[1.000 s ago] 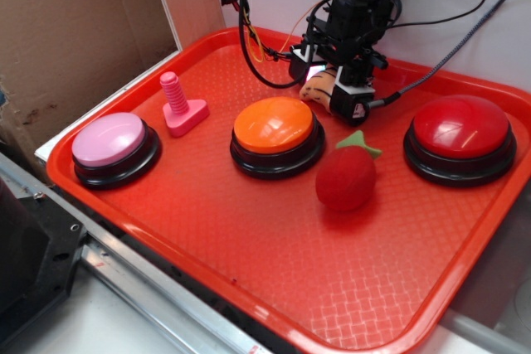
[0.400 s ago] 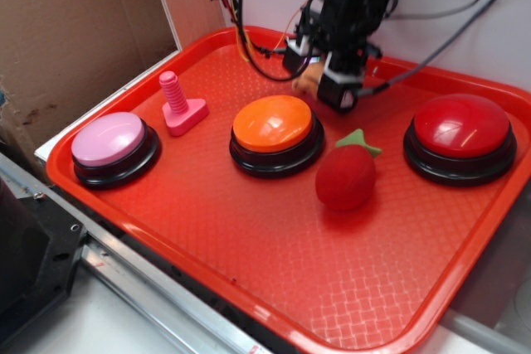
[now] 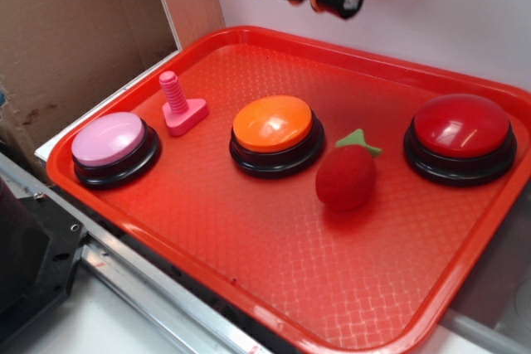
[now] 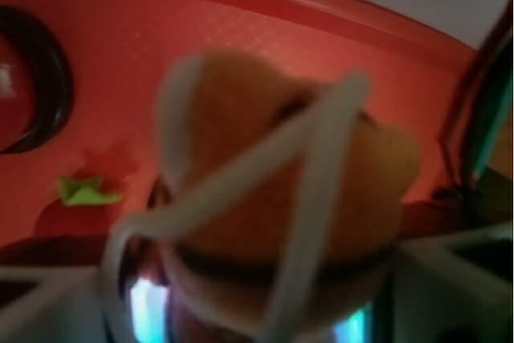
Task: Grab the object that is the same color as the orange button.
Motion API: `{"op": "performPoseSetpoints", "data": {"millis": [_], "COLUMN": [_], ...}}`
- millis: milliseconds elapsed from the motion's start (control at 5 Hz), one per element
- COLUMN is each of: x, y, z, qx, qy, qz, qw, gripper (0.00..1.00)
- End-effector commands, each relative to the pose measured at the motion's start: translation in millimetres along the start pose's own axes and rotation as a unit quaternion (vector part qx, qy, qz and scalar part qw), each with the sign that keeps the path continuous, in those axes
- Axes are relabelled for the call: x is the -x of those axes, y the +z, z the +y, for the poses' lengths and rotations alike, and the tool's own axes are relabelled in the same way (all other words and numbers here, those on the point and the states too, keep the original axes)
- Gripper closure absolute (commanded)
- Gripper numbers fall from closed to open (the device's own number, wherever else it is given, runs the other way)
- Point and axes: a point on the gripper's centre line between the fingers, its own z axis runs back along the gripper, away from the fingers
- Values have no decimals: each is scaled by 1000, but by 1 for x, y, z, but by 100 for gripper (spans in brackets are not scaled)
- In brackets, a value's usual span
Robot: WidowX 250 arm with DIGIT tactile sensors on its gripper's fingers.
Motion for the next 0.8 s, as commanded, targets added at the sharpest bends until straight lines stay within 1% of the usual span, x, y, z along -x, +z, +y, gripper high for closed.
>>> {"op": "performPoseSetpoints", "data": {"millis": [0,200,400,600], "x": [75,111,139,172], "y": [94,105,104,91], "z": [18,19,21,26], "qx": [3,-4,0,-13], "qy": [33,50,57,67], "qz": [-108,-122,-126,-114], "qw": [994,991,990,991], "gripper": [100,100,100,100]}}
